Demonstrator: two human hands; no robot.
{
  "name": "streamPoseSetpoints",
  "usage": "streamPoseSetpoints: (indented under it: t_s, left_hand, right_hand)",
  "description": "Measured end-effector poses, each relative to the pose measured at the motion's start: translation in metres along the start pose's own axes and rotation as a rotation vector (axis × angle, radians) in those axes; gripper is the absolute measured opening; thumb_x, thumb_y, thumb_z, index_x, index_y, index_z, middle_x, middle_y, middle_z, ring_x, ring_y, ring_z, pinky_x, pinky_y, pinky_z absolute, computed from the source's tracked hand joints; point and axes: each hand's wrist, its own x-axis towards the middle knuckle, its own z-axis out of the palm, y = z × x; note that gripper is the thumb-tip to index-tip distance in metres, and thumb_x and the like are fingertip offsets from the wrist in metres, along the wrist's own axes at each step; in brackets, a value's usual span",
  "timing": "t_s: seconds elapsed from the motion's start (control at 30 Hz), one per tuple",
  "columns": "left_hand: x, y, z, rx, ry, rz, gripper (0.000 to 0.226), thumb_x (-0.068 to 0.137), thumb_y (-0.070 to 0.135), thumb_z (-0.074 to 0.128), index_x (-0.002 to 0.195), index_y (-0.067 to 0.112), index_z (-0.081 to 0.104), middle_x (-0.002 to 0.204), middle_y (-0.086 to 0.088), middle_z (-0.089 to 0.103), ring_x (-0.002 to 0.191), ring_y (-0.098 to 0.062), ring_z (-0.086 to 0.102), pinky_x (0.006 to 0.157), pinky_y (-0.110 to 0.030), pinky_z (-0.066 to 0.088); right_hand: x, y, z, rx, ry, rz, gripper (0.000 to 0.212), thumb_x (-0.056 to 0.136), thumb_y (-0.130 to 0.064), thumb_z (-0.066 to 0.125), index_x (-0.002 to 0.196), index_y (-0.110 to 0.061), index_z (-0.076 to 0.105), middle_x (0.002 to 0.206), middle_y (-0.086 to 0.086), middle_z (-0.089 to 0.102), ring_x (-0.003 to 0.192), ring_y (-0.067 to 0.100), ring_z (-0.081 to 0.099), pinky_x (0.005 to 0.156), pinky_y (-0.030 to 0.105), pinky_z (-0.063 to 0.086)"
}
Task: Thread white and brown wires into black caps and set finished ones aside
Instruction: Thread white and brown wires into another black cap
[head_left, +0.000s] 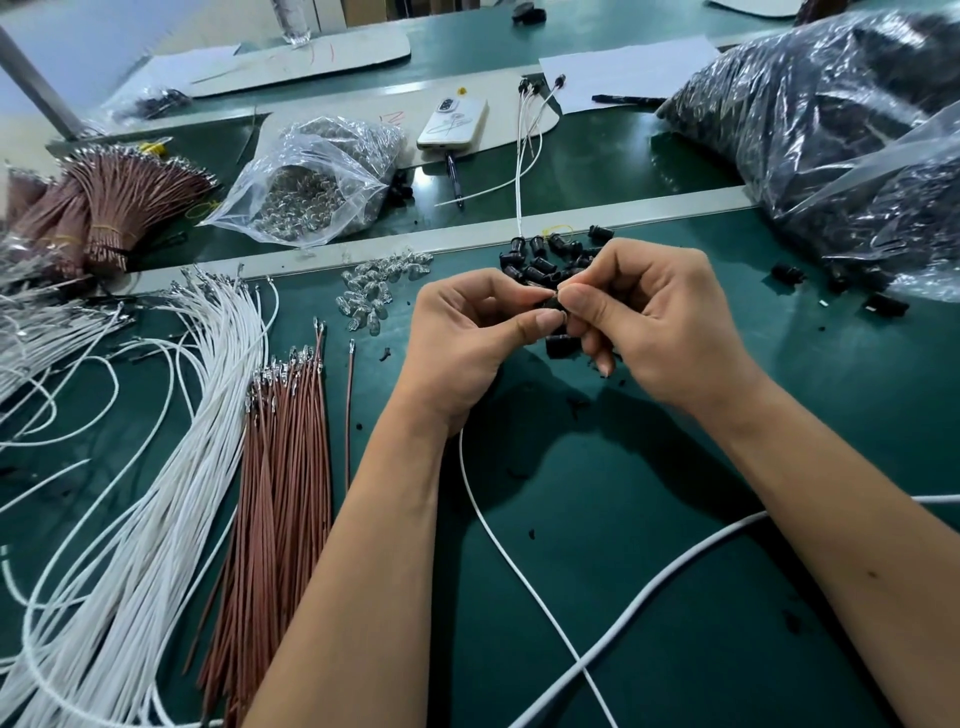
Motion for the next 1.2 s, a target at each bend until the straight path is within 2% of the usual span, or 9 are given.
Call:
streamPoseSetpoints:
  t_s: [0.2, 0.47, 0.63, 0.73, 0.83, 0.97, 1.03, 1.1, 1.2]
  left_hand:
    - [0.003, -0.001, -0.002, 0.099, -0.006, 0.025, 0.021, 0.071, -0.011, 0.082, 0.077, 0.006, 0.070, 0.082, -0.015, 0.074, 0.074, -0.024, 0.070, 0.077, -0.036, 0.058]
    - [0.002, 0.001, -0.004, 0.098, -0.001, -0.007, 0.025, 0.068, -0.013, 0.082, 0.073, 0.007, 0.069, 0.079, -0.015, 0.074, 0.077, -0.029, 0.069, 0.076, -0.037, 0.058]
    - [0.001, 0.002, -0.003, 0.048, 0.013, 0.016, 0.025, 0.068, -0.014, 0.082, 0.074, 0.007, 0.069, 0.076, -0.010, 0.074, 0.071, -0.021, 0.071, 0.072, -0.029, 0.058]
    - [0.001, 0.004, 0.001, -0.050, 0.001, 0.009, 0.027, 0.069, -0.010, 0.081, 0.072, 0.014, 0.070, 0.082, -0.013, 0.075, 0.075, -0.022, 0.072, 0.075, -0.031, 0.057]
    - [0.003, 0.004, 0.000, -0.081, 0.054, -0.003, 0.027, 0.068, -0.012, 0.082, 0.074, 0.012, 0.069, 0.082, -0.010, 0.076, 0.075, -0.018, 0.071, 0.074, -0.027, 0.056]
    - [0.005, 0.004, 0.001, 0.008, 0.215, 0.043, 0.028, 0.067, -0.007, 0.086, 0.078, 0.012, 0.069, 0.078, -0.006, 0.076, 0.071, -0.015, 0.070, 0.070, -0.024, 0.056]
    - [0.006, 0.004, 0.006, 0.152, 0.276, 0.115, 0.029, 0.064, 0.001, 0.092, 0.078, 0.014, 0.070, 0.075, -0.002, 0.074, 0.067, -0.013, 0.068, 0.067, -0.026, 0.057]
    - [0.006, 0.005, 0.010, 0.242, 0.293, 0.167, 0.032, 0.062, 0.006, 0.095, 0.078, 0.015, 0.068, 0.074, -0.001, 0.073, 0.063, -0.013, 0.068, 0.063, -0.025, 0.056]
    - [0.005, 0.005, 0.016, 0.316, 0.240, 0.193, 0.034, 0.063, 0.006, 0.094, 0.081, 0.007, 0.065, 0.077, -0.008, 0.072, 0.064, -0.025, 0.070, 0.060, -0.032, 0.057]
  right_hand:
    - [0.002, -0.001, -0.008, -0.129, -0.035, -0.010, 0.011, 0.093, -0.007, 0.075, 0.084, -0.007, 0.070, 0.066, 0.010, 0.069, 0.048, 0.026, 0.062, 0.041, 0.033, 0.052]
    - [0.000, -0.001, -0.006, -0.259, -0.032, -0.103, 0.012, 0.091, -0.010, 0.078, 0.082, -0.009, 0.070, 0.064, 0.004, 0.067, 0.047, 0.015, 0.062, 0.042, 0.028, 0.051]
    - [0.000, 0.001, -0.002, -0.130, -0.031, -0.081, 0.011, 0.092, -0.009, 0.076, 0.084, -0.005, 0.068, 0.067, 0.006, 0.069, 0.050, 0.019, 0.062, 0.043, 0.030, 0.051]
    - [0.001, -0.001, -0.003, -0.032, -0.014, -0.076, 0.009, 0.095, -0.006, 0.072, 0.087, -0.008, 0.067, 0.069, 0.005, 0.069, 0.052, 0.017, 0.061, 0.043, 0.027, 0.049]
    - [0.003, -0.006, -0.006, 0.009, 0.060, -0.078, 0.010, 0.101, -0.008, 0.066, 0.091, -0.009, 0.065, 0.071, 0.005, 0.068, 0.054, 0.016, 0.059, 0.044, 0.025, 0.046]
    - [0.008, -0.010, -0.007, 0.346, 0.200, 0.138, 0.017, 0.108, -0.002, 0.046, 0.095, -0.006, 0.057, 0.078, 0.009, 0.065, 0.062, 0.017, 0.055, 0.043, 0.023, 0.039]
    - [0.009, -0.008, -0.001, 0.441, 0.210, 0.305, 0.029, 0.103, 0.007, 0.035, 0.091, -0.007, 0.058, 0.067, 0.005, 0.054, 0.056, 0.015, 0.038, 0.040, 0.021, 0.030]
    - [0.008, -0.007, 0.006, 0.405, 0.164, 0.378, 0.031, 0.104, -0.001, 0.034, 0.089, -0.008, 0.060, 0.062, 0.000, 0.039, 0.054, 0.012, 0.024, 0.041, 0.022, 0.023]
    - [0.004, -0.006, 0.014, 0.191, 0.068, 0.311, 0.025, 0.108, -0.025, 0.052, 0.086, -0.016, 0.060, 0.059, -0.008, 0.042, 0.049, 0.007, 0.027, 0.042, 0.021, 0.027]
